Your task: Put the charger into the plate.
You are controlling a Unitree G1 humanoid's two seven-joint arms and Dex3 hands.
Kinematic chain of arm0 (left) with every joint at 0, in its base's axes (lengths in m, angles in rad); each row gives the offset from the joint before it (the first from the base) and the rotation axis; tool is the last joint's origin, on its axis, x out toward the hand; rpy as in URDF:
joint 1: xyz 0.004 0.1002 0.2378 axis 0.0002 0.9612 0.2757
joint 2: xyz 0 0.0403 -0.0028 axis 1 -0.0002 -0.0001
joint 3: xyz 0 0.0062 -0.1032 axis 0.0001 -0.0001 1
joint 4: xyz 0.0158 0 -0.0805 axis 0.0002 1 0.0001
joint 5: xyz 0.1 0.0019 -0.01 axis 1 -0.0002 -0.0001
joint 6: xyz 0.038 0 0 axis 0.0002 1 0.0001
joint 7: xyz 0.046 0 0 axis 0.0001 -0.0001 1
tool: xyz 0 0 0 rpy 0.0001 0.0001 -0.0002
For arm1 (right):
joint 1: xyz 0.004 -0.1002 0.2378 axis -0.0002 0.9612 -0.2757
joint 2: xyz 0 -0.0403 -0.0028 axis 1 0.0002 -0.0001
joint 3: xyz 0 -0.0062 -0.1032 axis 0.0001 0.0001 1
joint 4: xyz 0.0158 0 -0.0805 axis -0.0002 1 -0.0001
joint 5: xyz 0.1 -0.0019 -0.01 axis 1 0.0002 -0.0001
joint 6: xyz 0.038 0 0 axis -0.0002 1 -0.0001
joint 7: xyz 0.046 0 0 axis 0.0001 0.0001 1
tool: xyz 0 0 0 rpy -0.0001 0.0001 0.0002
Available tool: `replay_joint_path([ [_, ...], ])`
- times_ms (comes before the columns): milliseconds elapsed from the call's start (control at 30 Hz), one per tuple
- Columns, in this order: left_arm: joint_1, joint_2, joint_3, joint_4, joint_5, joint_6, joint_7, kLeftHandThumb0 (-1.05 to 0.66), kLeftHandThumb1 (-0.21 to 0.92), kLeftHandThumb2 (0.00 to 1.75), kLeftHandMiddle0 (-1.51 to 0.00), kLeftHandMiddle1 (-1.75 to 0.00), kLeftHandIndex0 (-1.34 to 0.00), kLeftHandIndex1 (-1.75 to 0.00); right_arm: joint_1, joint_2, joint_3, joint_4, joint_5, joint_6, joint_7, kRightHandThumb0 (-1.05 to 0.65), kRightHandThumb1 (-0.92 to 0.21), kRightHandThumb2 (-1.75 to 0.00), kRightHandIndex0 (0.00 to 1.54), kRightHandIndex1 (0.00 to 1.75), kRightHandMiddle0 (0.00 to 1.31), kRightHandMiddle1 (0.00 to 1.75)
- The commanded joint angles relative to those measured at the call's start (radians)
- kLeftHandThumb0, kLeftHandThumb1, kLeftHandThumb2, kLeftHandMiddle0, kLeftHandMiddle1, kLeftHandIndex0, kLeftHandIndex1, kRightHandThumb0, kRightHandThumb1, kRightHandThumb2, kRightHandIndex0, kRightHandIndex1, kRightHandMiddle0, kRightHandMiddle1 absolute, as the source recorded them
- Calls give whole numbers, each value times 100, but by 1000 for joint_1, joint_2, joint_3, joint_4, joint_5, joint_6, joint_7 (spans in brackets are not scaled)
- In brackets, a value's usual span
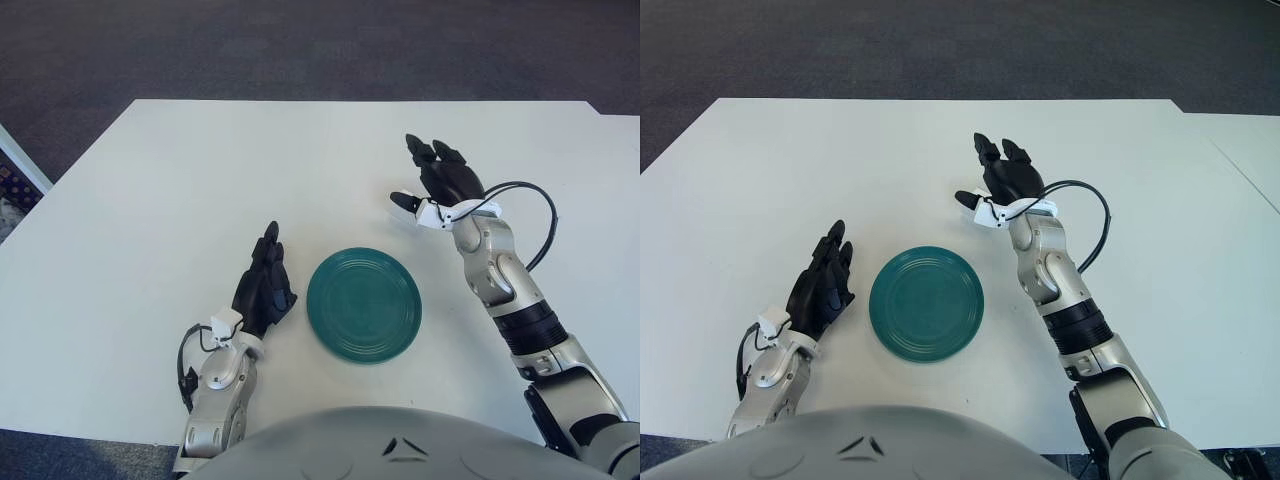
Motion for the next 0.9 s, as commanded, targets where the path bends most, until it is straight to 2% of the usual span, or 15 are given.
replay_joint_path([
  [0, 2, -12, -28, 29, 12, -12, 1, -105, 92, 96, 0, 0, 0, 0, -43, 5, 21, 42, -17, -13, -24, -105, -92, -87, 0, 0, 0, 0],
  [233, 13, -34, -43, 24, 29, -43, 34, -105, 92, 95, 0, 0, 0, 0, -44, 8, 49, 54, -17, -35, -43, -105, -92, -89, 0, 0, 0, 0],
  [533, 11, -2, -38, -1, 32, 33, 25, -105, 92, 94, 0, 0, 0, 0, -34, 43, 58, 73, 2, -23, -49, -105, -92, -94, 0, 0, 0, 0],
  [633, 8, 9, -38, 6, 15, 12, 2, -105, 92, 94, 0, 0, 0, 0, -42, 50, 62, 140, 8, -27, -59, -105, -92, -95, 0, 0, 0, 0],
  [767, 13, 11, -38, 13, 8, -20, -6, -105, 92, 94, 0, 0, 0, 0, -52, 54, 68, 167, 5, -18, -52, -105, -92, -95, 0, 0, 0, 0],
  [867, 18, 4, -40, 5, 13, -12, 10, -105, 92, 94, 0, 0, 0, 0, -61, 57, 73, 190, -1, -13, -58, -105, -92, -95, 0, 0, 0, 0],
])
